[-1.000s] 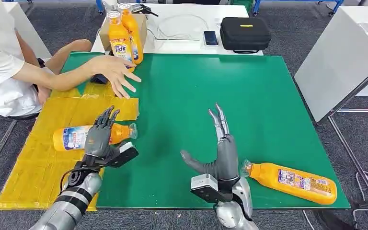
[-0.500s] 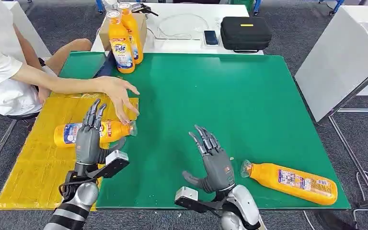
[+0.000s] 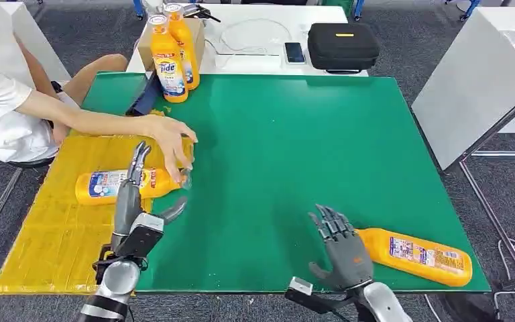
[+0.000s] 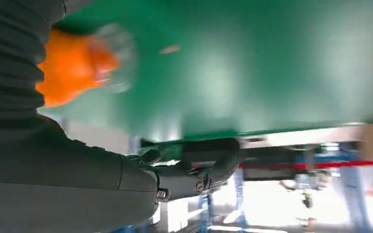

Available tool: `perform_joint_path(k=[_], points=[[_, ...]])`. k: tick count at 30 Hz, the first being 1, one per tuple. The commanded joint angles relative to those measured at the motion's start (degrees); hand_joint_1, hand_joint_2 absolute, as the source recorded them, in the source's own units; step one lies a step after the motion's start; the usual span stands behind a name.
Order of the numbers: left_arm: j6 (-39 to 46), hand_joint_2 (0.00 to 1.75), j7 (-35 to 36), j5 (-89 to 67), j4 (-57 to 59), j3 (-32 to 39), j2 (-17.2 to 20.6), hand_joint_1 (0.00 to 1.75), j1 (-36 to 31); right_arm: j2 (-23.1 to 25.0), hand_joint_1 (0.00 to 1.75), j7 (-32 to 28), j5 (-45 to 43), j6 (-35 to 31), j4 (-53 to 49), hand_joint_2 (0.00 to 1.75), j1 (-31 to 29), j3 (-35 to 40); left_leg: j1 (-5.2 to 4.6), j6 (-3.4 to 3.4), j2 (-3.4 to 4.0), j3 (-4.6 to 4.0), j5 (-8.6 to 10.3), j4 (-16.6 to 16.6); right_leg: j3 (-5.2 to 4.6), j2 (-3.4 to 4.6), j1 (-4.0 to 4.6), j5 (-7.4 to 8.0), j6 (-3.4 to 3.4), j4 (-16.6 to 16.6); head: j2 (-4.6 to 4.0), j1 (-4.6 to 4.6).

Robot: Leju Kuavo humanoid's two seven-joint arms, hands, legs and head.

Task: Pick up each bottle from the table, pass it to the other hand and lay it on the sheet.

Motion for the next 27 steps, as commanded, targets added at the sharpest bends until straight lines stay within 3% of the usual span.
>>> perform_joint_path(k=[1, 8, 10, 16, 18, 27], points=[[-1.09, 1.75, -0.03, 1.11, 4.65, -1.33, -1.94, 0.0, -2.44, -3.46, 0.0, 5.01, 4.84, 1.98, -0.55, 1.75, 2.21, -11.2, 0.03, -0.12, -0.17, 0.16, -0.06, -0.02, 0.19, -0.06, 0.01, -0.04, 0.0, -0.02, -0.02, 0.0], [-1.88, 1.75, -0.04, 1.85, 5.46, -2.84, -2.24, 0.0, -3.8, -4.4, 0.0, 3.64, 4.2, 1.52, 3.55, 1.75, 0.98, -22.85, 0.03, -0.12, -0.22, 0.23, -0.1, 0.01, 0.28, -0.09, 0.0, -0.07, 0.03, -0.02, -0.02, 0.0], [-2.78, 1.75, -0.01, 3.87, 5.48, -3.11, -2.28, 0.0, -4.23, -5.36, 0.0, 3.94, 5.67, 4.67, 6.32, 1.75, -0.31, -25.86, 0.05, -0.14, -0.17, 0.31, -0.14, 0.03, 0.36, -0.03, 0.01, -0.08, 0.01, -0.03, -0.02, -0.02], [-2.85, 1.75, 0.03, 4.03, 5.27, -3.06, -2.08, 0.0, -4.27, -5.11, 0.0, 3.28, 5.45, 4.85, 6.95, 1.75, -0.56, -26.35, 0.06, -0.09, -0.09, 0.2, -0.09, -0.03, 0.4, 0.05, 0.04, 0.01, 0.01, -0.08, -0.02, 0.02], [-3.77, 1.75, -0.23, 5.14, 4.99, -3.21, -1.95, 0.0, -4.38, -5.75, 0.0, 2.6, 4.67, 7.21, 7.37, 1.75, -0.49, -26.62, 0.08, -0.12, 0.0, 0.35, -0.17, 0.01, 0.92, 0.16, 0.05, 0.0, 0.03, -0.07, -0.02, -0.02], [-4.55, 1.75, -0.15, 5.66, 4.28, -3.56, -1.33, 0.0, -4.03, -9.42, 0.0, 0.94, 3.23, 15.89, 9.05, 1.75, 2.24, -29.02, 0.08, -0.07, 0.0, 0.28, -0.12, 0.02, 0.85, 0.09, 0.05, 0.03, 0.07, -0.06, -0.02, -0.02]])
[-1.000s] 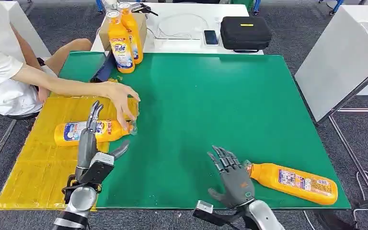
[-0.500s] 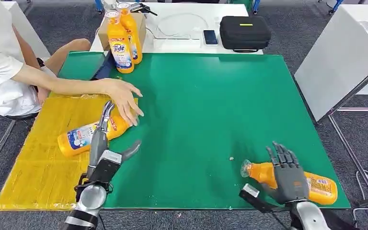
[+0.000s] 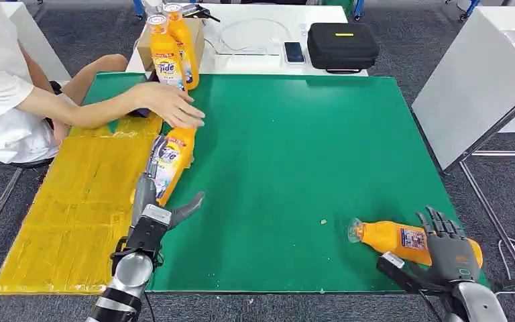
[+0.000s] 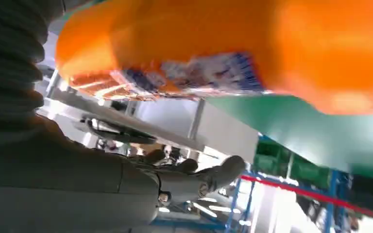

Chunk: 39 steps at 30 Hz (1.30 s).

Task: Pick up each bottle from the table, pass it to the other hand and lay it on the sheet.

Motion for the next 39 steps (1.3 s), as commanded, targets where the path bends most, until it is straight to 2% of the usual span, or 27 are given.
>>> perform_joint_path(k=[1, 5, 8, 9, 11, 17, 18, 19, 20, 21, 23, 29, 33, 36, 38, 39], points=[[-0.51, 1.75, 0.07, 0.36, 2.81, -1.33, 1.27, 0.0, -1.82, -1.69, 0.0, -1.18, -0.95, 5.88, 5.45, 1.75, 1.26, -2.75, 0.07, -0.12, -0.11, 0.19, -0.08, -0.02, 0.22, -0.01, 0.04, -0.06, -0.08, -0.07, 0.0, 0.0], [-0.71, 1.75, 0.07, 0.37, 3.24, -1.85, 1.37, 0.0, -1.95, -1.84, 0.0, -1.91, -0.94, 7.14, 8.33, 1.75, 0.75, -2.55, 0.09, -0.19, -0.18, 0.35, -0.16, 0.0, 0.38, 0.02, 0.04, -0.14, -0.12, -0.07, 0.0, 0.0], [-0.81, 1.75, 0.15, 0.59, 3.01, -1.83, 1.37, 0.0, -1.77, -0.62, 0.0, -1.94, -0.12, 6.57, 9.92, 1.75, -0.06, -1.3, 0.08, -0.09, -0.02, 0.14, -0.05, -0.04, 0.16, 0.06, 0.06, 0.0, -0.07, -0.11, 0.0, -0.02], [-0.81, 1.75, 0.15, 0.59, 3.01, -1.83, 1.38, 0.0, -1.75, -0.43, 0.0, -1.81, 0.04, 6.41, 9.96, 1.75, -0.11, -1.09, 0.12, -0.18, -0.03, 0.36, -0.14, -0.05, 0.38, 0.11, 0.08, -0.07, -0.12, -0.14, 0.0, 0.0], [-0.81, 1.75, 0.15, 0.59, 3.01, -1.83, 1.38, 0.0, -1.75, -0.43, 0.0, -1.81, 0.04, 6.41, 9.96, 1.75, -0.11, -1.09, 0.1, -0.11, 0.02, 0.21, -0.08, -0.02, 0.15, 0.09, 0.09, -0.03, -0.08, -0.1, 0.0, 0.0], [-1.06, 1.75, 0.36, 1.07, 3.5, -1.55, 1.2, 0.0, -1.94, -0.04, 0.0, -1.56, 0.72, 6.65, 11.34, 1.75, -1.0, 0.33, 0.13, -0.25, 0.01, 0.56, -0.33, -0.04, 0.0, 0.17, 0.09, -0.2, -0.25, -0.15, 0.0, 0.0], [-1.12, 1.75, 0.36, 1.1, 3.74, -1.57, 1.14, 0.0, -2.05, 0.17, 0.16, -1.32, 1.06, 6.46, 12.04, 1.75, -1.42, 0.82, 0.14, -0.21, 0.06, 0.52, -0.32, -0.05, -0.03, 0.19, 0.1, -0.17, -0.23, -0.17, 0.02, 0.0], [-1.16, 1.75, 0.36, 1.13, 3.78, -1.61, 1.11, 0.0, -2.08, 0.32, 1.1, -1.22, 1.26, 6.21, 12.43, 1.75, -1.68, 1.07, 0.11, -0.15, 0.1, 0.43, -0.27, -0.07, -0.13, 0.17, 0.08, -0.13, -0.19, -0.17, 0.0, 0.0], [-1.27, 1.75, 0.34, 1.17, 3.77, -1.83, 1.08, 0.0, -2.06, 0.76, 1.29, -1.14, 1.38, 5.68, 14.05, 1.75, -2.67, 1.75, 0.14, -0.2, 0.08, 0.57, -0.31, -0.07, 0.02, 0.21, 0.1, -0.16, -0.23, -0.19, 0.0, 0.0], [-1.49, 1.75, 0.28, 1.3, 3.77, -2.05, 1.04, 0.0, -2.12, 0.85, 1.38, -1.14, 1.38, 5.64, 14.97, 1.75, -2.99, 2.09, 0.16, -0.17, 0.11, 0.57, -0.3, -0.06, 0.03, 0.25, 0.12, -0.15, -0.24, -0.21, 0.0, 0.0], [-1.63, 1.75, 0.28, 1.35, 3.8, -2.41, 0.98, 0.0, -2.3, 1.3, 1.5, -1.17, 1.67, 5.36, 16.88, 1.75, -3.64, 3.04, 0.13, -0.03, 0.12, 0.48, -0.2, -0.05, -0.04, 0.21, 0.11, -0.12, -0.21, -0.18, 0.0, 0.0], [-1.69, 1.75, 0.28, 1.36, 4.03, -2.51, 1.04, 0.0, -2.46, 1.2, 1.5, -1.35, 1.53, 5.11, 17.82, 1.75, -4.06, 3.23, 0.12, -0.04, 0.05, 0.65, -0.21, -0.06, 0.09, 0.16, 0.09, -0.17, -0.22, -0.18, 0.0, -0.05], [-2.24, 1.75, 0.31, 1.73, 5.34, -3.09, 1.09, 0.0, -3.42, 1.22, 1.61, -1.63, 2.01, 5.87, 23.64, 1.75, -6.53, 5.58, 0.16, -0.18, 0.18, 0.86, -0.31, -0.07, 0.25, 0.32, 0.12, -0.19, -0.27, -0.21, 0.0, 0.0], [-2.73, 1.75, 0.34, 2.16, 5.83, -3.38, 1.2, 0.0, -3.76, 2.23, 1.66, -1.9, 1.8, 2.6, 28.02, 1.75, -8.42, 6.77, 0.21, -0.18, 0.39, 0.9, -0.31, -0.07, 0.26, 0.41, 0.19, -0.13, -0.26, -0.24, 0.02, 0.02], [-2.77, 1.75, 0.38, 2.23, 5.66, -3.3, 1.34, 0.0, -3.45, 3.27, 1.75, -1.72, 1.83, 0.58, 27.79, 1.75, -9.08, 7.03, 0.2, -0.26, 0.69, 0.96, -0.39, -0.08, 0.21, 0.76, 0.19, -0.08, -0.25, -0.24, 0.0, -0.02], [-2.7, 1.75, 0.41, 2.25, 5.62, -3.22, 1.34, 0.0, -3.34, 3.66, 1.75, -1.65, 1.87, -0.06, 27.42, 1.75, -9.24, 7.11, 0.21, -0.24, 0.6, 0.96, -0.4, -0.1, 0.24, 0.63, 0.21, -0.11, -0.23, -0.26, 0.0, 0.0]])
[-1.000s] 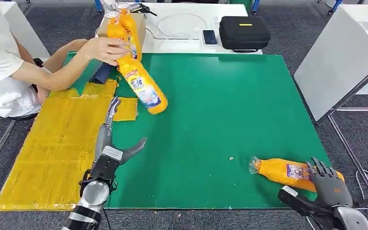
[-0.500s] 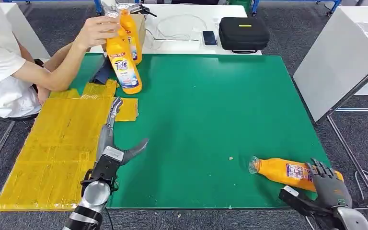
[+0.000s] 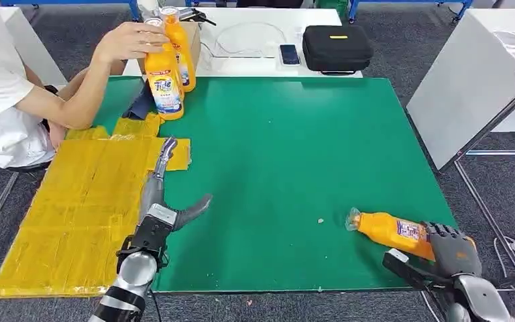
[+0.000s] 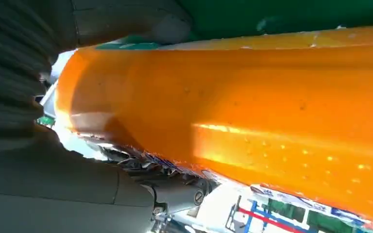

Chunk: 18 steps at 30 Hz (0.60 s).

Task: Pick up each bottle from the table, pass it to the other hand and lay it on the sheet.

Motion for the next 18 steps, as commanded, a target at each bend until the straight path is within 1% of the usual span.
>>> perform_joint_path(k=[1, 2, 4, 5, 6, 7, 8, 9, 10, 11, 12, 13, 14, 15, 16, 18], points=[[-0.44, 1.75, 0.28, 0.45, 4.08, -1.37, 1.39, 0.0, -1.98, 6.18, 1.75, -0.6, -1.31, -6.19, 10.81, 1.75, -2.93, 4.38, 0.17, -0.23, -0.13, 0.32, -0.03, -0.08, 0.34, 0.08, 0.12, 0.01, -0.15, -0.17, 0.0, 0.04], [-0.41, 1.75, 0.32, 0.45, 3.91, -1.24, 1.43, 0.0, -1.68, 8.16, 1.75, -1.43, -3.11, -8.08, 9.31, 1.75, -3.38, 3.77, 0.16, -0.17, 0.0, 0.3, -0.02, -0.06, 0.3, 0.18, 0.13, 0.03, -0.12, -0.16, 0.0, 0.04], [-1.31, 1.75, 0.71, 0.96, 3.39, -1.36, 1.31, 0.0, -1.33, 12.53, 1.75, -3.51, -6.5, -14.32, 5.12, 1.75, -4.24, 3.04, 0.16, -0.19, 0.13, 0.32, -0.03, -0.05, 0.28, 0.35, 0.12, 0.03, -0.14, -0.13, 0.0, 0.04], [-3.32, 1.75, 1.35, 1.75, 3.46, -1.94, 1.27, 0.0, -1.41, 15.37, 1.75, -5.26, -9.4, -17.1, 2.39, 1.75, -4.55, 3.04, 0.19, -0.25, 0.12, 0.36, -0.05, -0.05, 0.31, 0.41, 0.14, 0.02, -0.19, -0.13, 0.0, 0.04], [-7.8, 1.75, 1.87, 4.22, 3.79, -2.77, 1.49, 0.0, -1.78, 17.24, 1.75, -6.6, -11.55, -19.12, 0.77, 1.75, -4.82, 3.49, 0.16, -0.2, 0.26, 0.32, -0.02, -0.06, 0.24, 0.52, 0.13, 0.04, -0.17, -0.12, 0.0, 0.06], [-12.77, 1.75, 2.23, 6.54, 4.47, -3.85, 1.95, 0.0, -2.32, 18.88, 1.75, -7.82, -13.96, -20.7, -0.32, 1.75, -5.33, 4.17, 0.18, -0.29, 0.38, 0.33, -0.05, -0.04, 0.21, 0.7, 0.13, 0.04, -0.24, -0.06, 0.0, 0.04], [-18.05, 1.75, 2.54, 7.52, 6.28, -5.98, 2.98, 0.0, -3.35, 20.47, 1.75, -9.18, -16.91, -22.37, -1.06, 1.75, -6.33, 5.02, 0.13, -0.2, 0.32, 0.2, 0.05, -0.05, 0.21, 0.57, 0.12, 0.06, -0.19, -0.05, 0.0, 0.04], [-19.0, 1.75, 2.29, 7.47, 7.65, -6.7, 3.03, 0.0, -3.85, 21.44, 1.75, -10.21, -19.22, -23.77, -1.25, 1.75, -7.14, 5.39, 0.13, -0.31, 0.38, 0.21, 0.04, -0.08, 0.32, 0.68, 0.11, 0.07, -0.25, -0.02, 0.0, 0.02], [-19.4, 1.75, 1.89, 7.11, 8.69, -7.5, 2.86, 0.0, -4.23, 22.17, 1.75, -11.0, -20.96, -24.77, -1.48, 1.75, -7.77, 5.72, 0.11, -0.19, 0.33, 0.16, 0.31, -0.11, 0.62, 0.58, 0.12, 0.29, -0.28, -0.07, 0.0, 0.0], [-20.49, 1.75, 1.61, 6.99, 9.61, -8.73, 2.76, 0.0, -4.71, 22.85, 1.75, -11.9, -22.82, -25.73, -1.94, 1.75, -8.1, 5.75, 0.14, -0.25, 0.33, 0.16, 0.26, -0.05, 0.6, 0.64, 0.14, 0.28, -0.27, 0.03, 0.0, 0.0], [-22.34, 1.75, 1.29, 7.72, 10.32, -9.92, 2.71, 0.0, -5.22, 23.44, 1.75, -13.06, -25.14, -26.25, -2.55, 1.75, -8.37, 5.82, 0.12, -0.18, 0.21, -0.03, 0.34, -0.01, 0.46, 0.48, 0.12, 0.3, -0.19, 0.09, 0.0, 0.0], [-25.2, 1.75, 0.95, 9.27, 10.71, -10.77, 2.61, 0.0, -5.55, 24.12, 1.75, -14.49, -27.38, -26.61, -3.5, 1.75, -8.44, 5.65, 0.12, -0.23, 0.12, 0.0, 0.35, 0.0, 0.46, 0.46, 0.1, 0.33, -0.22, 0.17, 0.0, 0.0], [-27.75, 1.75, 0.22, 10.64, 10.49, -12.26, 2.57, 0.0, -6.05, 25.42, 1.75, -16.78, -30.42, -27.57, -4.77, 1.75, -8.51, 5.47, 0.08, -0.13, -0.02, -0.14, 0.44, 0.0, 0.38, 0.28, 0.06, 0.36, -0.21, 0.23, 0.0, 0.0], [-28.21, 1.75, 0.19, 11.06, 10.01, -12.84, 2.35, 0.0, -6.06, 26.09, 1.75, -17.51, -31.47, -27.61, -5.67, 1.75, -8.41, 5.69, 0.13, -0.14, 0.0, -0.14, 0.41, 0.05, 0.37, 0.28, 0.09, 0.33, -0.25, 0.24, 0.0, 0.0], [-28.93, 1.75, 0.32, 11.49, 9.34, -13.78, 2.18, 0.0, -6.03, 27.34, 1.75, -19.76, -34.64, -27.36, -7.45, 1.75, -7.72, 5.85, 0.13, -0.09, 0.03, -0.26, 0.44, 0.05, 0.27, 0.27, 0.11, 0.37, -0.21, 0.23, 0.0, 0.0], [-28.73, 1.75, 1.42, 11.53, 8.28, -15.42, 2.04, 0.0, -5.92, 28.52, 1.75, -20.43, -35.57, -27.17, -9.99, 1.75, -6.17, 7.21, 0.1, -0.09, -0.02, -0.33, 0.42, 0.08, 0.22, 0.23, 0.08, 0.31, -0.22, 0.27, 0.0, 0.02]])
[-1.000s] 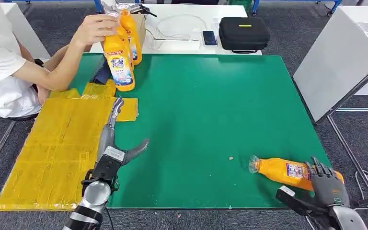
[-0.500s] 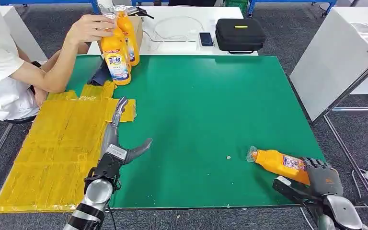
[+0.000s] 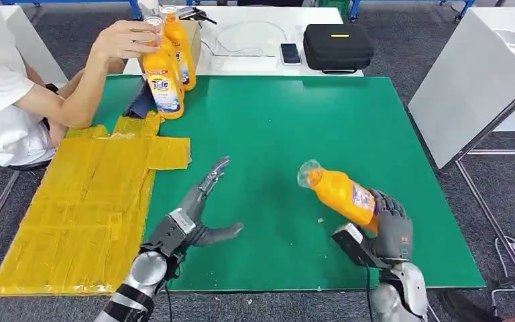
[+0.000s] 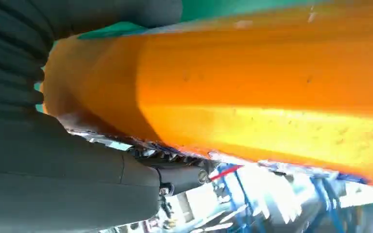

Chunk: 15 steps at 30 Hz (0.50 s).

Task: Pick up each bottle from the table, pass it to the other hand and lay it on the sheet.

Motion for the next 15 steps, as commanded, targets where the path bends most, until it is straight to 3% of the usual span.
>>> perform_joint_path(k=[1, 7, 15], points=[[-3.61, 1.75, 1.05, 2.0, 3.86, -9.75, 1.7, 0.0, -3.81, 10.07, 1.75, -6.63, -9.66, -0.5, -8.78, 1.75, -0.01, 3.45, 0.04, -0.12, -0.04, 0.05, -0.1, 0.04, 0.03, 0.08, 0.01, -0.07, -0.08, 0.03, -0.02, 0.0], [-3.23, 1.75, 0.7, 2.1, 3.6, -10.28, 1.87, 0.0, -3.86, 11.0, 1.75, -6.85, -9.76, 0.32, -8.38, 1.75, 0.09, 5.6, 0.04, -0.27, -0.13, 0.12, -0.22, 0.04, 0.05, 0.06, 0.0, -0.15, -0.15, 0.04, -0.02, 0.0], [-6.38, 1.75, -0.55, 6.82, -0.88, -8.6, 2.2, 0.0, -3.67, 16.1, 1.75, -6.81, -8.97, 7.34, 4.36, 1.75, -3.04, 21.84, 0.11, -0.42, 0.23, 0.26, -0.41, 0.09, 0.1, 0.48, 0.07, -0.17, -0.26, 0.08, 0.0, 0.0]])
